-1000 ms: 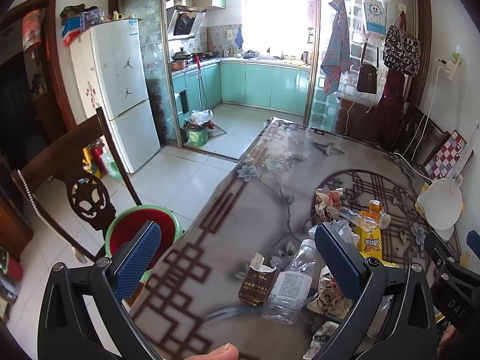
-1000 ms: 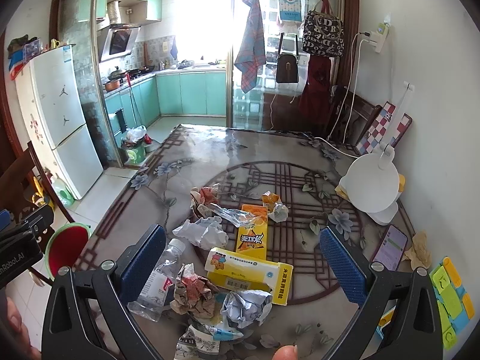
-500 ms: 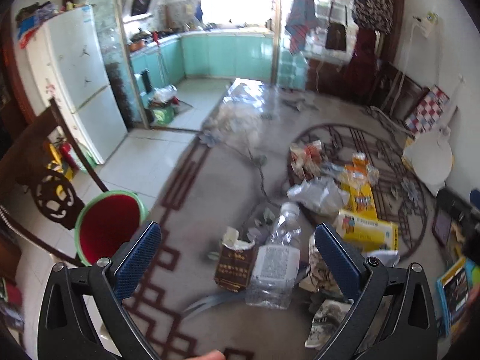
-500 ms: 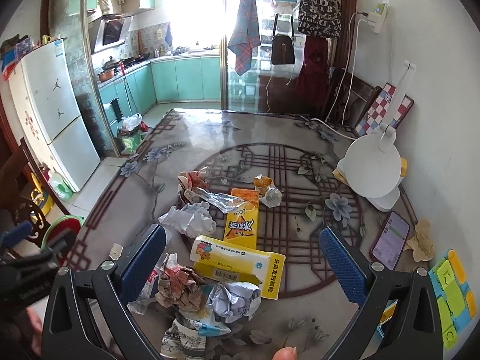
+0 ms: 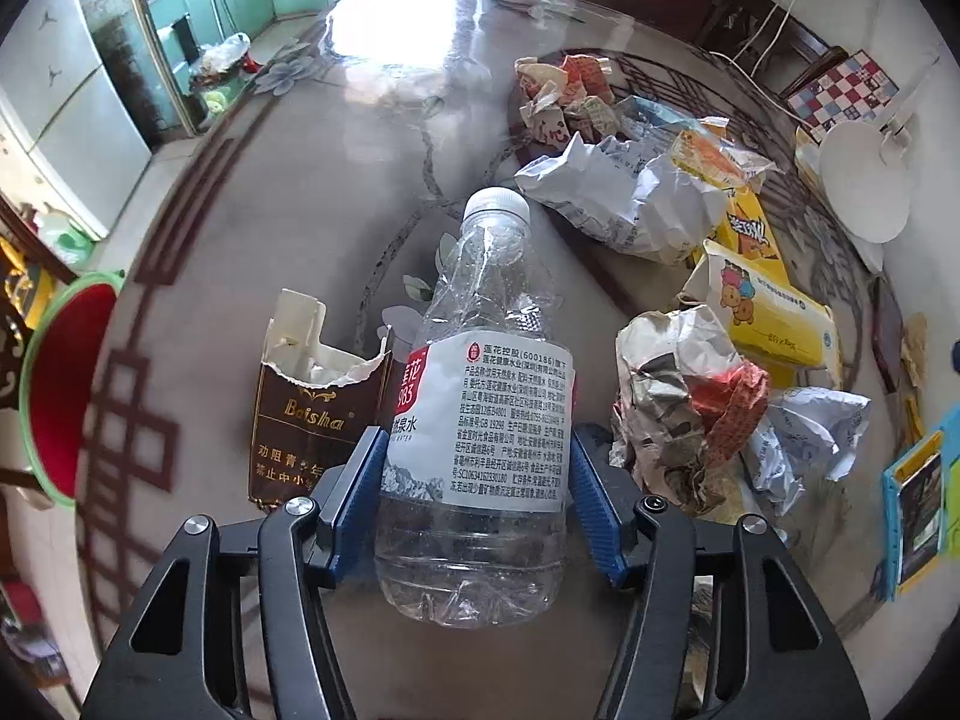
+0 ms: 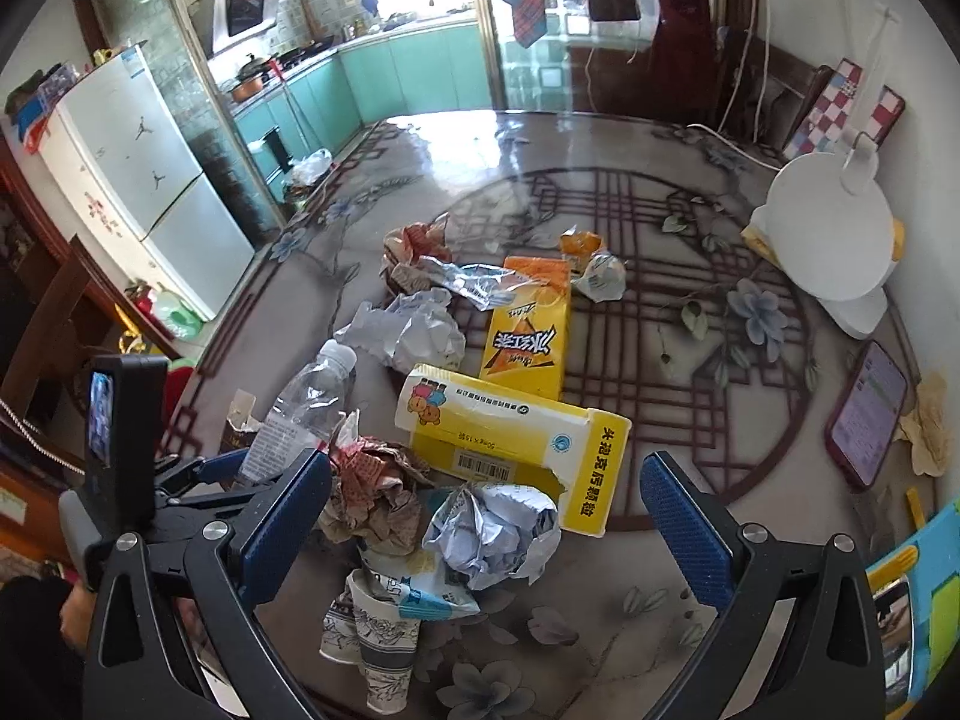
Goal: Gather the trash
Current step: 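Grasp the clear water bottle with the left tool while the right tool grasps the yellow tissue box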
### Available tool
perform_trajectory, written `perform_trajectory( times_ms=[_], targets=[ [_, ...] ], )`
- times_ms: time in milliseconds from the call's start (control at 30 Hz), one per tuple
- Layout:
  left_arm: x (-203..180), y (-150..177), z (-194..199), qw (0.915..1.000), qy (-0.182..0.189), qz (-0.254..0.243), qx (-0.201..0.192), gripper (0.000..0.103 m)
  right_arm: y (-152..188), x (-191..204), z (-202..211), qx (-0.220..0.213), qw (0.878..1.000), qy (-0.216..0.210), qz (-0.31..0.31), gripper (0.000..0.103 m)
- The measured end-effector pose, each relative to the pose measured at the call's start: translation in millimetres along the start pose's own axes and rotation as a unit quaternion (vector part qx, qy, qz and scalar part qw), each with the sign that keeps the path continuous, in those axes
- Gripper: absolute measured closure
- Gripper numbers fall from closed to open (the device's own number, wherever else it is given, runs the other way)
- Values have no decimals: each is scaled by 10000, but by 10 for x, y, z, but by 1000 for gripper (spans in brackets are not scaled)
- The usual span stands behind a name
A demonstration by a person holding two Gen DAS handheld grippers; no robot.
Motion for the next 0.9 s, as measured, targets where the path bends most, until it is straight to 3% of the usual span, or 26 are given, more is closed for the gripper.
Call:
perform_trajectory(
  times_ms=[100, 233, 367, 400, 433, 500, 633, 900],
  targets=[
    [108, 17, 167, 9998, 97, 113, -94, 45, 6, 3, -334, 489, 9960, -235, 712, 0],
    [233, 1, 441, 9993, 136, 222, -270, 45, 23, -87, -851, 1311, 9701, -203, 2035, 0],
    [318, -46, 587, 9984, 112, 272, -489, 45, 59, -152, -1221, 1904, 9471, -335, 2563, 2],
    [334, -56, 644, 9981, 97, 270, -539, 45, 80, -147, -1288, 2005, 9422, -363, 2662, 13],
    [358, -24, 675, 9979, 97, 277, -585, 45, 106, -138, -1341, 2084, 9374, -376, 2764, 44],
    [433, -66, 719, 9974, 85, 315, -639, 45, 147, -126, -1392, 2177, 9326, -419, 2848, 58],
    [520, -151, 754, 9964, 39, 414, -735, 45, 81, -89, -1309, 1957, 9408, -567, 2709, 68],
    [836, -367, 991, 9920, -258, 450, -1154, 45, -354, 43, -701, 1025, 9662, -568, 2298, 69]
  ],
)
Point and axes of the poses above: each gripper's, at about its wrist camera, not at the fingertips, and z roughly against the way its jaws point, x to its left, y to its underside, the point moved 7 cm from there along -z, roughly the way its jaws point, and after that the axes turned 6 degrees about -x, right-handed, at the moved point
